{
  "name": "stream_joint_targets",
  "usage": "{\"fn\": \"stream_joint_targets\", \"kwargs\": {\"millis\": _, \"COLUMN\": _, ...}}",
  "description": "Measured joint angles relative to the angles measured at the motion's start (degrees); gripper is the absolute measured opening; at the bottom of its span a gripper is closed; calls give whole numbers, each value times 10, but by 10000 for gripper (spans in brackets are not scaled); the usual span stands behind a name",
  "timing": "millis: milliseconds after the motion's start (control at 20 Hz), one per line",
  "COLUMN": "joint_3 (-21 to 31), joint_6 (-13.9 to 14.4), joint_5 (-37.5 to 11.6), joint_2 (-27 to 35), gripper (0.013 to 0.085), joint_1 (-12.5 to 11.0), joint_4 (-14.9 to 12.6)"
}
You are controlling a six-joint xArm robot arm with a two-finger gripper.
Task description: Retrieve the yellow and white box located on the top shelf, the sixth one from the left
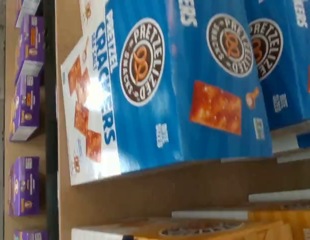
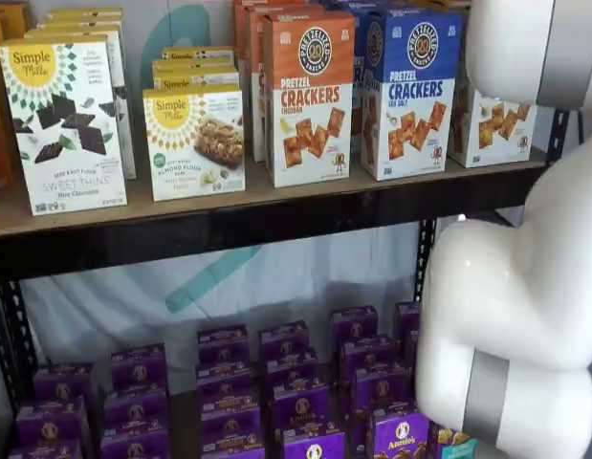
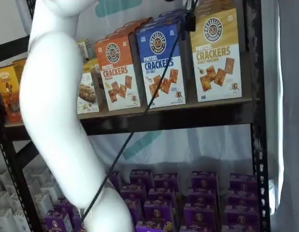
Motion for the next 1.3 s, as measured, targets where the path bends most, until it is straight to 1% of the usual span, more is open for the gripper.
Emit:
{"fn": "stream_joint_targets", "kwargs": {"millis": 200, "joint_3": -10, "joint_6": -2, "joint_5": -16, "joint_2": 20, "gripper": 850, "joint_1": 10, "joint_4": -14}}
{"fn": "stream_joint_targets", "kwargs": {"millis": 300, "joint_3": -21, "joint_6": -1, "joint_5": -15, "joint_2": 31, "gripper": 850, "joint_1": 14, "joint_4": -21}}
{"fn": "stream_joint_targets", "kwargs": {"millis": 400, "joint_3": -36, "joint_6": 3, "joint_5": -4, "joint_2": 43, "gripper": 850, "joint_1": 18, "joint_4": -32}}
{"fn": "stream_joint_targets", "kwargs": {"millis": 650, "joint_3": -50, "joint_6": 5, "joint_5": 5, "joint_2": 56, "gripper": 850, "joint_1": 22, "joint_4": -45}}
{"fn": "stream_joint_targets", "kwargs": {"millis": 800, "joint_3": -69, "joint_6": 8, "joint_5": 24, "joint_2": 69, "gripper": 850, "joint_1": 26, "joint_4": -61}}
{"fn": "stream_joint_targets", "kwargs": {"millis": 1150, "joint_3": -88, "joint_6": 9, "joint_5": 48, "joint_2": 83, "gripper": 850, "joint_1": 29, "joint_4": -81}}
{"fn": "stream_joint_targets", "kwargs": {"millis": 1300, "joint_3": -108, "joint_6": 12, "joint_5": 68, "joint_2": 94, "gripper": 850, "joint_1": 32, "joint_4": -95}}
